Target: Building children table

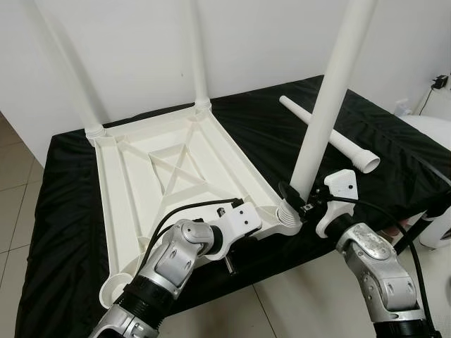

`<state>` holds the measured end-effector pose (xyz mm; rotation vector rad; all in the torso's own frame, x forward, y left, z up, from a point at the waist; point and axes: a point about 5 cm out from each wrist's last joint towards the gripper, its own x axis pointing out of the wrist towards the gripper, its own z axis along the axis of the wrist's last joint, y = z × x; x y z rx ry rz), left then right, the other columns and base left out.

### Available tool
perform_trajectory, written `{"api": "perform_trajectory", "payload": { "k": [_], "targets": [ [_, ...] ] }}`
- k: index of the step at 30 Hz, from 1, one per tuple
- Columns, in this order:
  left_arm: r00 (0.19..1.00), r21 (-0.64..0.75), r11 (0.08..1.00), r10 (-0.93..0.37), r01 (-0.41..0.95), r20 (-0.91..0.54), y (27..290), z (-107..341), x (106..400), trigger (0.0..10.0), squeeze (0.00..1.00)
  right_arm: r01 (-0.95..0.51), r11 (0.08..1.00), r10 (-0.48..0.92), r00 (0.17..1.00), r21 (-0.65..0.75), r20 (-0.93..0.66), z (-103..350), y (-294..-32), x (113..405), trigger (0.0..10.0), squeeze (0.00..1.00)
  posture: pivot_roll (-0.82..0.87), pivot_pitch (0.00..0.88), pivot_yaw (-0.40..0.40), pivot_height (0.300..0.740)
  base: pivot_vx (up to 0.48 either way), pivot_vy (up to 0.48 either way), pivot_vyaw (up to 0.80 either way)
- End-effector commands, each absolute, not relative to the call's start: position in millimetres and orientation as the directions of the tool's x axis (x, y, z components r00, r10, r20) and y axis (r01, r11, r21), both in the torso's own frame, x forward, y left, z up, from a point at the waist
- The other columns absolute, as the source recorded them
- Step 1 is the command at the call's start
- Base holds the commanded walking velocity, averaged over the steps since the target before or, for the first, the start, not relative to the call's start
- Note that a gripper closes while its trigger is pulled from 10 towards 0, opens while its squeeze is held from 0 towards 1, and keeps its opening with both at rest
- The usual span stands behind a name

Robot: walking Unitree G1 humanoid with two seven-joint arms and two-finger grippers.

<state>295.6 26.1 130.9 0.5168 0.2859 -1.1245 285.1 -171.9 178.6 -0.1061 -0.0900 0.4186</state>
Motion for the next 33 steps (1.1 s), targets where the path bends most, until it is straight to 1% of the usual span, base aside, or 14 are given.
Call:
{"api": "perform_trajectory", "payload": {
  "k": [1, 16, 17, 22, 28, 33],
  "targets": [
    [0.562, 0.384, 0.436, -0.76, 0.814, -0.326, 28, 160, 309, 10.0, 0.0, -0.357, 0.93, 0.353, 0.934, -0.087, -0.053, 154, -180, 287, 10.0, 0.0, -0.13, 0.054, 0.099, 0.74, 0.0, 0.0, 0.0],
    [0.566, 0.383, 0.442, -0.76, 0.811, -0.319, 27, 161, 308, 10.0, 0.0, -0.393, 0.912, 0.386, 0.919, -0.116, -0.08, 151, -173, 291, 10.0, 0.0, -0.12, 0.051, 0.093, 0.74, 0.0, 0.0, 0.0],
    [0.566, 0.383, 0.443, -0.76, 0.81, -0.319, 27, 161, 308, 10.0, 0.0, -0.425, 0.897, 0.415, 0.905, -0.124, -0.094, 149, -167, 292, 10.0, 0.0, -0.12, 0.051, 0.093, 0.74, 0.0, 0.0, 0.0],
    [0.568, 0.383, 0.445, -0.76, 0.809, -0.316, 27, 162, 308, 10.0, 0.0, -0.459, 0.88, 0.448, 0.887, -0.124, -0.106, 146, -161, 292, 10.0, 0.0, -0.12, 0.044, 0.087, 0.74, 0.0, 0.0, 0.0],
    [0.571, 0.381, 0.451, -0.76, 0.807, -0.31, 28, 162, 307, 10.0, 0.0, -0.464, 0.872, 0.448, 0.885, -0.159, -0.128, 140, -162, 295, 10.0, 0.0, -0.12, 0.042, 0.087, 0.74, 0.0, 0.0, 0.0],
    [0.576, 0.382, 0.456, -0.757, 0.804, -0.308, 28, 163, 308, 10.0, 0.0, -0.456, 0.877, 0.438, 0.889, -0.15, -0.136, 135, -163, 294, 10.0, 0.0, -0.12, 0.046, 0.083, 0.74, 0.0, 0.0, 0.0]
  ]
}}
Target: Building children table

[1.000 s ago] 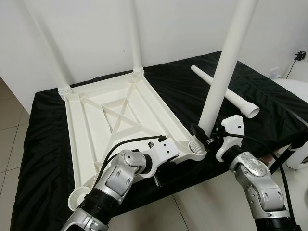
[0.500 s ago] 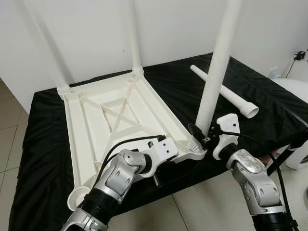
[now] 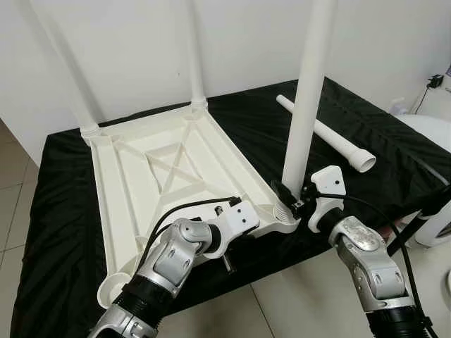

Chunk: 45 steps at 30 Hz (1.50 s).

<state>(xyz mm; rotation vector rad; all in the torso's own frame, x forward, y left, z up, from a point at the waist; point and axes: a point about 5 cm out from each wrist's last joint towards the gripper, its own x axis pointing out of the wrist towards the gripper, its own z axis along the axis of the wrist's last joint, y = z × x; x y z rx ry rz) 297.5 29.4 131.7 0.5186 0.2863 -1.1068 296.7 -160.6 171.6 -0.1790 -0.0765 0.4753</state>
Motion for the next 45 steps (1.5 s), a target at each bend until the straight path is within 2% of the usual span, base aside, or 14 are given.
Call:
{"api": "perform_trajectory", "payload": {
  "k": [1, 10, 19, 29, 45],
  "targets": [
    [0.577, 0.382, 0.458, -0.757, 0.803, -0.307, 28, 164, 308, 10.0, 0.0, -0.447, 0.883, 0.43, 0.893, -0.145, -0.135, 132, -164, 293, 10.0, 0.0, -0.12, 0.053, 0.081, 0.74, 0.0, 0.0, 0.0],
    [0.581, 0.38, 0.463, -0.756, 0.801, -0.303, 29, 165, 308, 10.0, 0.0, -0.404, 0.909, 0.395, 0.913, -0.098, -0.098, 121, -169, 283, 10.0, 0.0, -0.12, 0.064, 0.084, 0.74, 0.0, 0.0, 0.0],
    [0.576, 0.381, 0.458, -0.761, 0.804, -0.3, 27, 166, 307, 10.0, 0.0, -0.391, 0.918, 0.393, 0.92, -0.069, 0.008, 131, -168, 276, 10.0, 0.0, -0.13, 0.066, 0.086, 0.74, 0.0, 0.0, 0.0],
    [0.575, 0.38, 0.458, -0.761, 0.804, -0.301, 28, 166, 307, 10.0, 0.0, -0.387, 0.921, 0.389, 0.92, -0.049, 0.047, 130, -168, 272, 10.0, 0.0, -0.12, 0.066, 0.09, 0.74, 0.0, 0.0, 0.0],
    [0.574, 0.38, 0.456, -0.762, 0.805, -0.302, 28, 167, 308, 10.0, 0.0, -0.389, 0.92, 0.389, 0.921, -0.046, 0.013, 135, -165, 289, 10.0, 0.0, -0.12, 0.065, 0.094, 0.74, 0.0, 0.0, 0.0]
  ]
}}
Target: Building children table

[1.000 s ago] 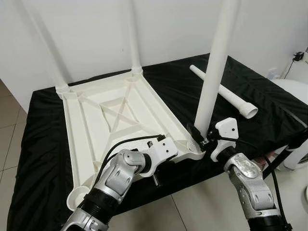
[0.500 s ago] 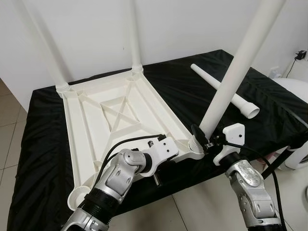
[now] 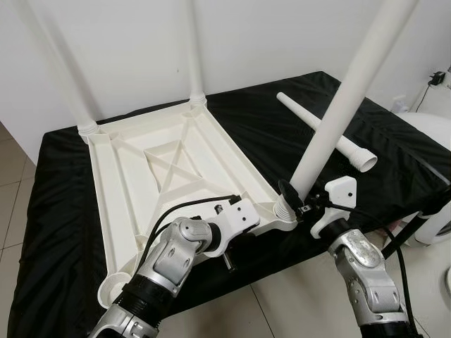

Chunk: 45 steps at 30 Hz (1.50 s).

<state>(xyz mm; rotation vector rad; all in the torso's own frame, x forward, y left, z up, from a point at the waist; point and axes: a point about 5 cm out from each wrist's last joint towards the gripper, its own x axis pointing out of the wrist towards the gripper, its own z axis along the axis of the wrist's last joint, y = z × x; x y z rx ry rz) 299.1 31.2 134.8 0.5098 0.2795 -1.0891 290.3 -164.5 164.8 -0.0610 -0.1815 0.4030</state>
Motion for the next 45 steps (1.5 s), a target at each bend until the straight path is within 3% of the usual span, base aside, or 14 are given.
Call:
{"api": "perform_trajectory", "payload": {
  "k": [1, 19, 45],
  "targets": [
    [0.574, 0.38, 0.456, -0.762, 0.805, -0.302, 28, 167, 308, 10.0, 0.0, -0.389, 0.92, 0.389, 0.921, -0.046, 0.013, 135, -165, 289, 10.0, 0.0, -0.12, 0.065, 0.094, 0.74, 0.0, 0.0, 0.0],
    [0.576, 0.377, 0.461, -0.761, 0.803, -0.298, 28, 168, 307, 10.0, 0.0, -0.409, 0.909, 0.409, 0.912, -0.086, -0.021, 146, -158, 317, 10.0, 0.0, -0.12, 0.059, 0.091, 0.74, 0.0, 0.0, 0.0],
    [0.584, 0.374, 0.472, -0.757, 0.799, -0.292, 28, 168, 307, 10.0, 0.0, -0.444, 0.882, 0.449, 0.894, -0.155, -0.009, 138, -147, 310, 10.0, 0.0, -0.12, 0.057, 0.086, 0.74, 0.0, 0.0, 0.0]
  ]
}}
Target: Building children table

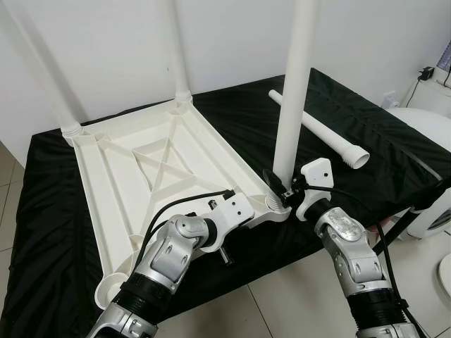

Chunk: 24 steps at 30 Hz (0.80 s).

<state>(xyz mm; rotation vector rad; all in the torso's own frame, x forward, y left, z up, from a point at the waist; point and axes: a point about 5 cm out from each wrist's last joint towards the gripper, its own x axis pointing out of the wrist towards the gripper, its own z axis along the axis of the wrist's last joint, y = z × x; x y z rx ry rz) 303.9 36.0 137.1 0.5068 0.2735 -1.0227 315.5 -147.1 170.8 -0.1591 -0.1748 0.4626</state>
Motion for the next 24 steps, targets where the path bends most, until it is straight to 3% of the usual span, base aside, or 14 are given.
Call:
{"api": "perform_trajectory", "payload": {
  "k": [1, 24],
  "targets": [
    [0.584, 0.374, 0.472, -0.757, 0.799, -0.292, 28, 168, 306, 10.0, 0.0, -0.443, 0.883, 0.446, 0.895, -0.155, -0.013, 137, -148, 309, 10.0, 0.0, -0.12, 0.057, 0.086, 0.74, 0.0, 0.0, 0.0],
    [0.58, 0.373, 0.468, -0.76, 0.801, -0.292, 27, 168, 306, 10.0, 0.0, -0.402, 0.908, 0.404, 0.915, -0.117, -0.011, 122, -151, 288, 10.0, 0.0, -0.12, 0.059, 0.088, 0.74, 0.0, 0.0, 0.0]
  ]
}}
